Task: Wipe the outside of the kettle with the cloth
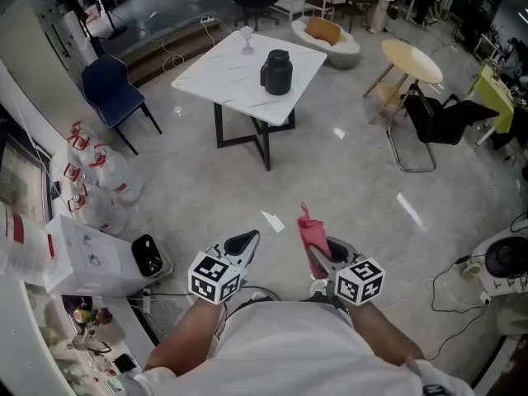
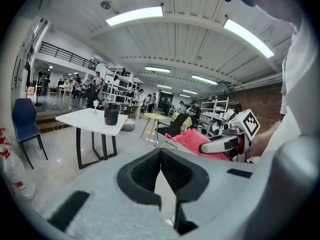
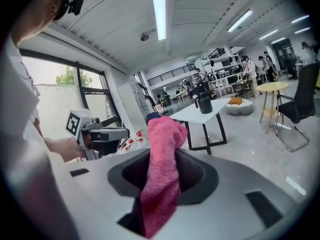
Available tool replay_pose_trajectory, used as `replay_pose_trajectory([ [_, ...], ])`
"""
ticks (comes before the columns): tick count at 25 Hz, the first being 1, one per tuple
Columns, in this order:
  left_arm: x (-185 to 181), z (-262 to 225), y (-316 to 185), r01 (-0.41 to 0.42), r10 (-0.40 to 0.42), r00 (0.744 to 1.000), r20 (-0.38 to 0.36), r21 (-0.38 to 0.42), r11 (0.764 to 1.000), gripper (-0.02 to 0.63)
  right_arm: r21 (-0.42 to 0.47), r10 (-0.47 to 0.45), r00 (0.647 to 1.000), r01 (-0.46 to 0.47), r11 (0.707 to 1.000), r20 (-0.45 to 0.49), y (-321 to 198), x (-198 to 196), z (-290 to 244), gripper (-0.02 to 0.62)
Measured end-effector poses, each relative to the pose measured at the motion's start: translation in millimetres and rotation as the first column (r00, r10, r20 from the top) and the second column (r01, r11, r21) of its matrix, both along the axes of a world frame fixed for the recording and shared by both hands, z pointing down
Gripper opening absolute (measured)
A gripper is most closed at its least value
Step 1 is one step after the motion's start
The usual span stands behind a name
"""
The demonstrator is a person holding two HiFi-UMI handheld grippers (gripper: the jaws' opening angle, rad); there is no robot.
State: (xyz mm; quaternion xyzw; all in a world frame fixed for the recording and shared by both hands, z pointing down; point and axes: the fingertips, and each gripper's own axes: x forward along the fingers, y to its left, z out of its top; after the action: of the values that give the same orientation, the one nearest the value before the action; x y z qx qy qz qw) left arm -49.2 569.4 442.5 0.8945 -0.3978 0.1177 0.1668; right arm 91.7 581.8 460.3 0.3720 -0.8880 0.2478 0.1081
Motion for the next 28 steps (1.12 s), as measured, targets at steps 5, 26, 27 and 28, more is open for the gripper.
replay_pose_trajectory([
  [5,-18.7,11.4,9.7,-0.009,0.009,1.0,-0.001,-0.021,1.0,0.0,-0.006,0.009,1.0,-0.009,1.0,-0.007,12.6,-21.1,7.6,0.13],
  [26,5.4,11.2,-147.3,0.049,-0.049,0.999,0.013,-0.026,0.998,0.0,-0.015,-0.033,0.999,0.033,0.999,0.013,-170.9,2.9,5.8,0.133],
  [27,8.3,7.9,-160.7,0.056,-0.056,0.998,0.011,-0.022,0.998,0.0,-0.013,-0.04,0.999,0.04,0.999,0.014,-183.7,5.8,4.5,0.133],
  [28,11.1,4.9,-172.7,0.063,-0.063,0.998,0.01,-0.018,0.998,0.0,-0.012,-0.048,0.999,0.048,0.999,0.016,-195.8,8.6,3.2,0.133],
])
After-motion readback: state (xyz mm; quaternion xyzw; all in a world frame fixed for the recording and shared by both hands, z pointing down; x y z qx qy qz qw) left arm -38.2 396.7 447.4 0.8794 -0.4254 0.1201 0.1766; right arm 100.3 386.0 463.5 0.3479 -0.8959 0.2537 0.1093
